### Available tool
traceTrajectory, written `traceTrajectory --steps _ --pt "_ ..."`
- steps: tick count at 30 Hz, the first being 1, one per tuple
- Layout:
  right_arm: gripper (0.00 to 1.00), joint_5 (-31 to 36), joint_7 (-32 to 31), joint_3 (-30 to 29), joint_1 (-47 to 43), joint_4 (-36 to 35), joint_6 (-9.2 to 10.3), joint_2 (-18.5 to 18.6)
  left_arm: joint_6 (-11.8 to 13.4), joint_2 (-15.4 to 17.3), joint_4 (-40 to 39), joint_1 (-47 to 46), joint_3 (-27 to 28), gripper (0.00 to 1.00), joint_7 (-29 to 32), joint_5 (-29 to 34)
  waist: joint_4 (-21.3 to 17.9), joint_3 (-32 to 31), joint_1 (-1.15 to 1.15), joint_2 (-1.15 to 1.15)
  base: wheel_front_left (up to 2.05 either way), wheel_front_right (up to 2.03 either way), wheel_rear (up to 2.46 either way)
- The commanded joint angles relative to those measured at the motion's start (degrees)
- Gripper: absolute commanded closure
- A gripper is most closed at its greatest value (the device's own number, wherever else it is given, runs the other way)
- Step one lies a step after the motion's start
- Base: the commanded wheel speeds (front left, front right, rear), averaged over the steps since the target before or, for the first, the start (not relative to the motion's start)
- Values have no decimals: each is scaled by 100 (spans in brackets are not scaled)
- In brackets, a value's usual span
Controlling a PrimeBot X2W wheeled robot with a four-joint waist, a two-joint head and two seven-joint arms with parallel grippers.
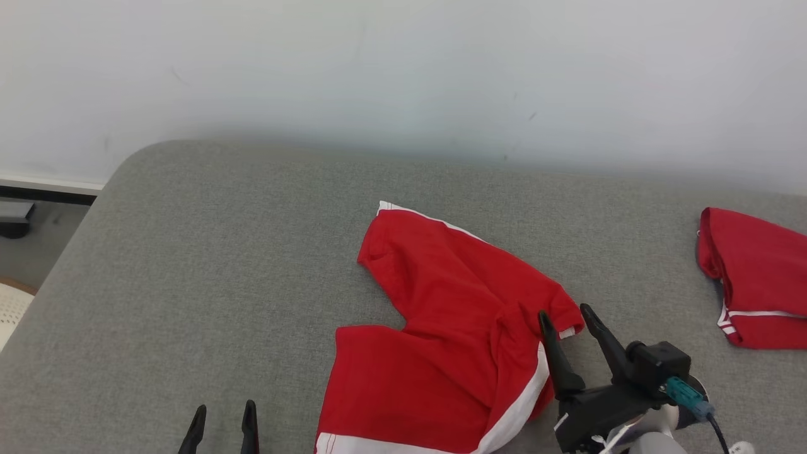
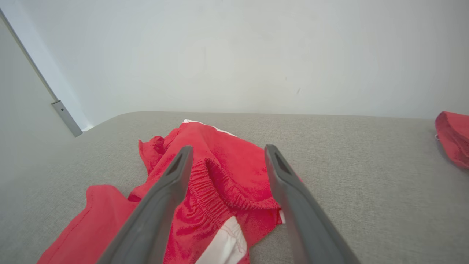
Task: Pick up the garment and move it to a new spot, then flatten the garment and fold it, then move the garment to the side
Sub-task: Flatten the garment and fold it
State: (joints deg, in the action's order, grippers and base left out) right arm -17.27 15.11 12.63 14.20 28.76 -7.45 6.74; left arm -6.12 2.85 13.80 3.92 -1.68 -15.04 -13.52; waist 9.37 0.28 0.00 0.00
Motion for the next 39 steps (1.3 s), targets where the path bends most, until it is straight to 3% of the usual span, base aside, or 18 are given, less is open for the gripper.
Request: traceTrajectory --steps 1,10,16,27,39 --pt "0 44 0 -83 -182 -154 -3 31 -21 7 -20 84 21 0 -17 34 -69 -14 0 0 0 0 0" --pt "0 233 0 -772 -1211 -1006 -3 -100 -45 7 -36 113 -21 0 -17 72 -258 58 0 0 0 0 0" --pt "0 378 0 -645 -1375 -990 -3 -205 -93 6 180 178 -274 0 -17 100 -322 83 0 0 0 0 0" --pt "0 364 0 77 -672 -204 -3 210 -135 65 1007 -21 -1252 0 -17 -58 -280 131 0 0 0 0 0" --pt "0 89 0 774 -12 710 -3 436 -136 130 1406 -391 -1447 0 -16 -279 -229 249 0 0 0 0 0"
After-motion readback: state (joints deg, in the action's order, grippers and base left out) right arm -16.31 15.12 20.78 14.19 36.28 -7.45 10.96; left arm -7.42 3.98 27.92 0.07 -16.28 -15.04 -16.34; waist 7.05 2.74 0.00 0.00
